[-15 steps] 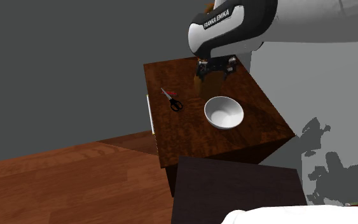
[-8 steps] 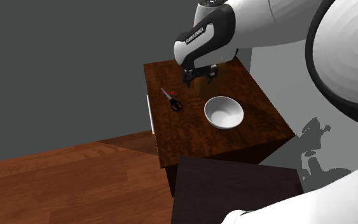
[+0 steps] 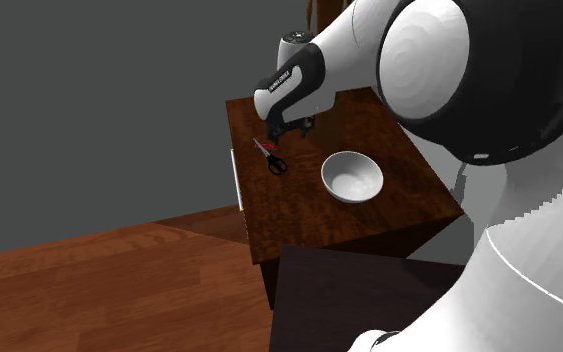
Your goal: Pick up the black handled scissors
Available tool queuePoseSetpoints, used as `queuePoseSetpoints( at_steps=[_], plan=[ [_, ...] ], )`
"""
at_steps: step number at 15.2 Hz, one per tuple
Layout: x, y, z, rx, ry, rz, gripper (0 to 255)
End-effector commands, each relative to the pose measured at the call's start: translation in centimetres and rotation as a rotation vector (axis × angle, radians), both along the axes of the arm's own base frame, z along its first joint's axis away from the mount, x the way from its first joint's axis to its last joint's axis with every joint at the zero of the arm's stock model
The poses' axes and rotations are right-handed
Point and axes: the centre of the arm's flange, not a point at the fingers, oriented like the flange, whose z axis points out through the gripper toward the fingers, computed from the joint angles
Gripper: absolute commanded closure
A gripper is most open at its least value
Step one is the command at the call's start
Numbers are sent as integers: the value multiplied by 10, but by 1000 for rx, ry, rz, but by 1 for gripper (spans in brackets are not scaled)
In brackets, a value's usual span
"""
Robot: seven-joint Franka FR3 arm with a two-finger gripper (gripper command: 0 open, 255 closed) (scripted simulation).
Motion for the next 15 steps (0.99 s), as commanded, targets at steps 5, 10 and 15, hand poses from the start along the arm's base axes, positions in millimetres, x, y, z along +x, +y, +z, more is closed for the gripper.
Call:
queuePoseSetpoints(
  at_steps=[5,10,15],
  plan=[
    [19,54,-57,10,9,94,0],
    [24,70,-90,12,12,122,0],
    [24,70,-114,12,12,122,0]
  ],
)
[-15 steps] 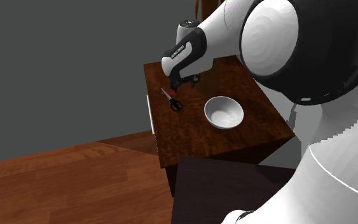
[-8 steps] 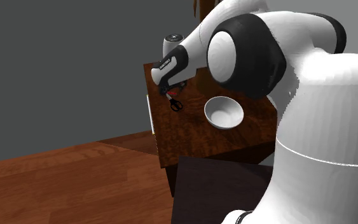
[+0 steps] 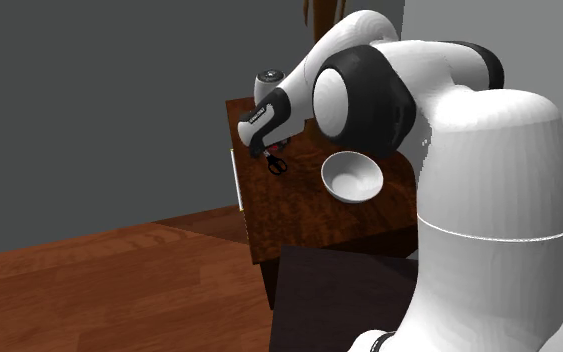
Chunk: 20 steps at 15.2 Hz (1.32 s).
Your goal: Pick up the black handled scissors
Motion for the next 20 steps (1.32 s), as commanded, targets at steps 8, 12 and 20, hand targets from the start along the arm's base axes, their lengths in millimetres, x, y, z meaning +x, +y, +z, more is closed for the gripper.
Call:
queuePoseSetpoints(
  at_steps=[8,12,20],
  plan=[
    [2,-2,-7,0,-1,0,255],
    [1,-1,1,0,0,0,255],
    [1,-1,44,0,0,0,255]
  ],
)
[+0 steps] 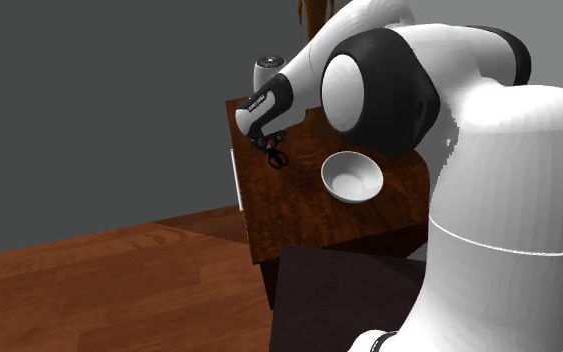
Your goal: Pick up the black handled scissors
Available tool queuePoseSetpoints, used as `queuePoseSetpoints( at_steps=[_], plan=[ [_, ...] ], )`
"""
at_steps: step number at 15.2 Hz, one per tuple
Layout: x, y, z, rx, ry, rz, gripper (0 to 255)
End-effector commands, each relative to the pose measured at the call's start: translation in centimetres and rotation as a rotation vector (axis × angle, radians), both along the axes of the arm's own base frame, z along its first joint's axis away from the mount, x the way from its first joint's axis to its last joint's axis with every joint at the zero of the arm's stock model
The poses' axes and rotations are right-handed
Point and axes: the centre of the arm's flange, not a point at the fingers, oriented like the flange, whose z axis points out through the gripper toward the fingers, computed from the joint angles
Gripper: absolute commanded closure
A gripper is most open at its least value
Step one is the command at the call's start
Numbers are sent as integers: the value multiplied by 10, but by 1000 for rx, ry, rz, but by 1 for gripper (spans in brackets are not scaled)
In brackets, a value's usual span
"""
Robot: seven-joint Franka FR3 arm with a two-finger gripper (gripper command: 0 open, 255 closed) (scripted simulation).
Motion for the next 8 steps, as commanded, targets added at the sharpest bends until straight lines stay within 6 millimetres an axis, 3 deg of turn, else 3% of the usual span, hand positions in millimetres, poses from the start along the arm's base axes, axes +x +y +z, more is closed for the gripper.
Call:
queuePoseSetpoints(
  at_steps=[1,6,8],
  plan=[
    [0,0,11,0,0,0,255],
    [0,0,38,0,0,0,255],
    [0,0,39,0,0,0,255]
  ],
)
